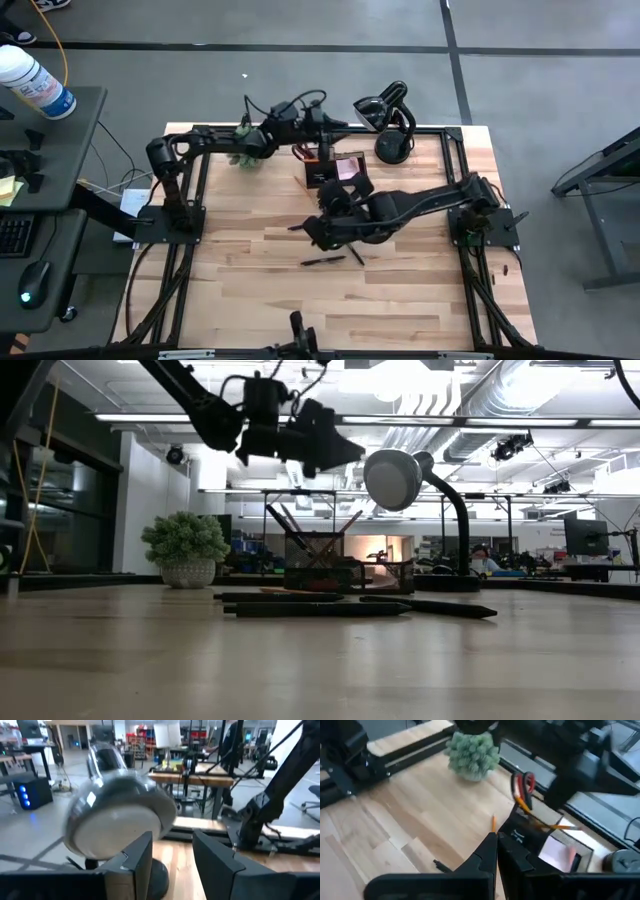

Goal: Pick and place office supplies into organizer
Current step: Put the orange pencil into the black desk organizer

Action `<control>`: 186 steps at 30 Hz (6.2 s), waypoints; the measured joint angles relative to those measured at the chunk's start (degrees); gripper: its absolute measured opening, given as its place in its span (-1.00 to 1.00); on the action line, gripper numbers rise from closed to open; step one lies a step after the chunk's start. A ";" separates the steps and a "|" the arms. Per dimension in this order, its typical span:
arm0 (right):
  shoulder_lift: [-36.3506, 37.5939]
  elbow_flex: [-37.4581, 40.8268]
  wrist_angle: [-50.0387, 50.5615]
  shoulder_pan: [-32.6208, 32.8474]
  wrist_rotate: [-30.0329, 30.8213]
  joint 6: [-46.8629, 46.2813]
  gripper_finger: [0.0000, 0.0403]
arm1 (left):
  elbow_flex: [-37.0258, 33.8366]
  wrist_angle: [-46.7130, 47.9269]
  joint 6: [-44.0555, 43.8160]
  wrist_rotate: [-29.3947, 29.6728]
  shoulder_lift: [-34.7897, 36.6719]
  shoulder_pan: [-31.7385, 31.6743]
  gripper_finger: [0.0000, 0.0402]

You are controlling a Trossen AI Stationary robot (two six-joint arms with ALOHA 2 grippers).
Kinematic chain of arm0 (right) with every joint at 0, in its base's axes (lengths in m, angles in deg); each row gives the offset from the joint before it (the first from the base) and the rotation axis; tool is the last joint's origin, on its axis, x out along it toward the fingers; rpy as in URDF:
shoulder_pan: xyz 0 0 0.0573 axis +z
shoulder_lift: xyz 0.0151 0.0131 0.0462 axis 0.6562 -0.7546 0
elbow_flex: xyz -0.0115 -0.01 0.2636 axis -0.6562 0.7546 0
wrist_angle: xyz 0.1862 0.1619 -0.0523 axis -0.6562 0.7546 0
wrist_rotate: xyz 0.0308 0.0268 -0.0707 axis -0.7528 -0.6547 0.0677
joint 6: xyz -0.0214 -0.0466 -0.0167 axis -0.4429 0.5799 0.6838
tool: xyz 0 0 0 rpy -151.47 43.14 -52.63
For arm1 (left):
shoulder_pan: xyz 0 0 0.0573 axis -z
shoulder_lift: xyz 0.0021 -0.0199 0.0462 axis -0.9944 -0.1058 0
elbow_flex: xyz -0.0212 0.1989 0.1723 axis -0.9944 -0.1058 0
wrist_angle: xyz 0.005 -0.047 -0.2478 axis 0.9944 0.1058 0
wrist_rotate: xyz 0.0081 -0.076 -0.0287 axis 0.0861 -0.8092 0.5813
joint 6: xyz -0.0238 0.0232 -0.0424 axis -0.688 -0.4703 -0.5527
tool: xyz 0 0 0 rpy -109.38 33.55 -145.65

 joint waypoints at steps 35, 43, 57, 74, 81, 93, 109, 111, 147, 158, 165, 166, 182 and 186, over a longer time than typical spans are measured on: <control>15.00 10.02 22.93 -1.51 2.00 11.19 -0.99 | 0.15 61.40 0.72 4.19 17.61 20.51 -0.73; 34.58 42.07 -2.20 -1.53 -9.65 11.83 -0.99 | 0.15 65.35 -10.82 14.88 17.94 29.31 -0.95; 35.22 62.16 -39.41 -6.33 -31.41 20.74 -0.98 | 0.15 68.31 -23.94 23.75 18.07 45.11 -0.99; 19.10 60.93 -54.74 -13.20 -42.89 17.81 -0.73 | -8.15 76.26 -20.87 30.65 23.00 50.39 -1.00; 10.21 53.46 -54.46 -14.45 -41.68 19.19 -0.63 | -20.01 63.48 -20.94 31.36 32.43 50.27 -1.00; -1.90 39.08 -39.97 -18.96 -43.53 16.28 -0.69 | -25.92 52.82 -18.74 30.56 36.08 50.25 -1.00; -2.42 45.26 -49.05 -16.99 -34.06 14.30 -0.72 | -25.92 53.42 -9.99 34.38 36.06 50.25 -1.00; -2.42 46.05 -51.98 -16.81 -32.96 12.82 -0.72 | -25.92 53.40 -9.88 34.36 36.06 50.25 -1.00; -2.29 50.66 -55.04 -16.50 -35.42 10.23 -0.74 | -25.92 48.54 -8.87 37.97 36.04 50.25 -1.00; -3.53 50.42 -55.56 -16.48 -36.55 10.73 -0.76 | -25.92 48.56 -8.87 38.12 36.04 50.25 -1.00; -3.65 50.45 -55.32 -16.48 -36.94 11.73 -0.75 | -25.92 47.74 -8.89 38.46 36.02 50.25 -1.00; -3.66 50.45 -55.30 -16.48 -37.11 11.87 -0.76 | -25.92 47.44 -8.88 38.52 36.02 50.25 -1.00; -3.95 50.56 -53.60 -15.63 -38.26 23.75 -0.73 | -25.92 47.33 -8.87 39.96 35.99 50.25 -1.00; -3.93 50.58 -53.27 -15.65 -38.16 23.36 -0.67 | -25.92 47.37 -8.87 39.96 35.99 50.25 -1.00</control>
